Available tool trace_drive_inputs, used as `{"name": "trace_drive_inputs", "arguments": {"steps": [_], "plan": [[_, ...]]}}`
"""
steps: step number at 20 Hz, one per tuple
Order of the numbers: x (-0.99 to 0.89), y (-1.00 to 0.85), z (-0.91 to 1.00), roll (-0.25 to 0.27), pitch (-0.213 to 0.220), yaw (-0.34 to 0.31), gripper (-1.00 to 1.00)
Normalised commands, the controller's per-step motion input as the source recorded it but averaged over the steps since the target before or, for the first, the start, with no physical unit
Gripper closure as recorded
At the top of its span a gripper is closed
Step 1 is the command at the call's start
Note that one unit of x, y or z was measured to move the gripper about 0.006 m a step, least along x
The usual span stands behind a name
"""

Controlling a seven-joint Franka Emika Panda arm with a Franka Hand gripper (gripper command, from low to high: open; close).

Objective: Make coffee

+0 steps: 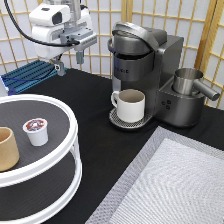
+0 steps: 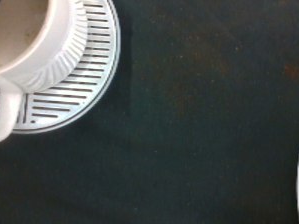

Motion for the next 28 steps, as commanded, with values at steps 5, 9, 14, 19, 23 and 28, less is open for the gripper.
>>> {"name": "trace_drive_inputs", "arguments": {"steps": [5, 9, 14, 19, 23, 28], "plan": [[0.53, 0.20, 0.51, -0.003, 0.105, -0.001, -1.00], [0.91, 0.25, 0.72, -0.009, 0.161, -0.016, -1.00], [0.86, 0.12, 0.50, -0.008, 0.146, -0.056, -1.00], [0.77, -0.02, 0.53, 0.027, 0.120, -0.084, -1.00], [0.59, -0.10, 0.58, 0.103, 0.108, -0.078, -1.00], [0.44, -0.03, 0.36, 0.122, 0.115, -0.072, -1.00]]}}
